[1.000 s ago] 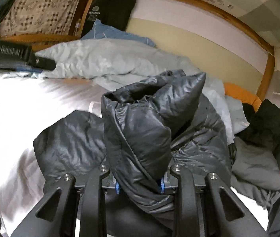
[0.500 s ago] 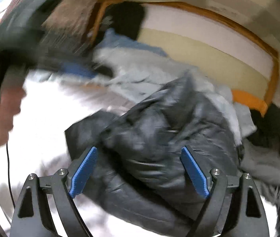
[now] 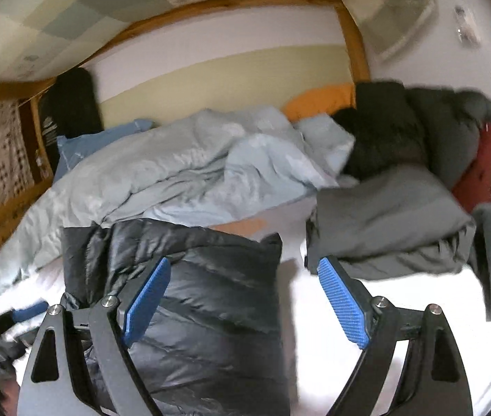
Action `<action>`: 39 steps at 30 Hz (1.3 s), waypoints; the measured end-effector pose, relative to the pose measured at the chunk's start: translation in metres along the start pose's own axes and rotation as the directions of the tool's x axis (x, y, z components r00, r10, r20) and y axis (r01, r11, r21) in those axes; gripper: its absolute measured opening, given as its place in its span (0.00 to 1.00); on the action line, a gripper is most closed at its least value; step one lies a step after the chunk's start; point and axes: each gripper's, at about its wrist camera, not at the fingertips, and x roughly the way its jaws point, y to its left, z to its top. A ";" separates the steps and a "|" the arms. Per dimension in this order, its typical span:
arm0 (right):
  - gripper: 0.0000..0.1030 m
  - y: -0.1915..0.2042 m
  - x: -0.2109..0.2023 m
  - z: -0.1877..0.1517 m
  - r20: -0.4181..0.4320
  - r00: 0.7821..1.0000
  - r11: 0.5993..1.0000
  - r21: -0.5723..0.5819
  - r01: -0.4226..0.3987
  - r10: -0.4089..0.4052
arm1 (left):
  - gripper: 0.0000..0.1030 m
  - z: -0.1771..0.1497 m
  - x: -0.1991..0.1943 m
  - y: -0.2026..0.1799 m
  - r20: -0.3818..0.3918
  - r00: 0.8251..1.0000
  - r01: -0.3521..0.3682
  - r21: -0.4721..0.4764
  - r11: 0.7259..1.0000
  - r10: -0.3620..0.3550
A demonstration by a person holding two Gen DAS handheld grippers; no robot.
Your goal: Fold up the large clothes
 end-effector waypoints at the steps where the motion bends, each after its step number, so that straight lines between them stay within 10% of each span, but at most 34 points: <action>1: 0.87 0.001 0.002 -0.002 -0.002 1.000 1.000 -0.017 0.021 -0.021 | 0.76 -0.003 0.005 0.000 -0.018 1.000 -0.025 0.005 1.000 0.025; 3: 0.93 0.014 0.013 -0.012 -0.017 0.999 0.993 -0.110 0.036 -0.038 | 0.70 -0.005 0.005 0.000 0.009 1.000 -0.028 0.008 1.000 0.028; 5: 0.95 0.033 0.024 -0.029 -0.085 0.996 0.983 -0.181 -0.040 0.025 | 0.05 -0.004 0.002 0.001 0.010 1.000 0.027 0.000 1.000 -0.027; 13: 0.95 0.024 0.036 -0.032 -0.161 0.986 0.992 -0.110 -0.054 0.036 | 0.05 -0.003 -0.058 -0.023 0.116 0.990 0.076 0.003 0.997 -0.076; 18: 0.95 0.018 0.043 -0.036 -0.191 0.981 0.991 -0.111 -0.068 0.046 | 0.05 -0.014 -0.055 -0.021 0.138 0.989 -0.051 0.018 0.999 0.048; 25: 1.00 0.034 0.065 -0.068 -0.306 0.932 0.976 -0.031 -0.215 0.196 | 0.44 -0.008 -0.067 0.010 0.258 0.964 -0.051 -0.054 0.997 0.063; 29: 1.00 0.050 0.066 -0.076 -0.291 0.938 0.969 -0.105 -0.225 0.186 | 0.80 -0.006 -0.070 0.019 0.293 0.955 -0.025 -0.077 0.997 0.046; 39: 1.00 0.084 0.054 -0.099 -0.297 0.943 0.910 -0.332 -0.247 0.147 | 0.84 0.032 -0.006 0.015 0.205 0.979 0.033 -0.074 0.997 -0.017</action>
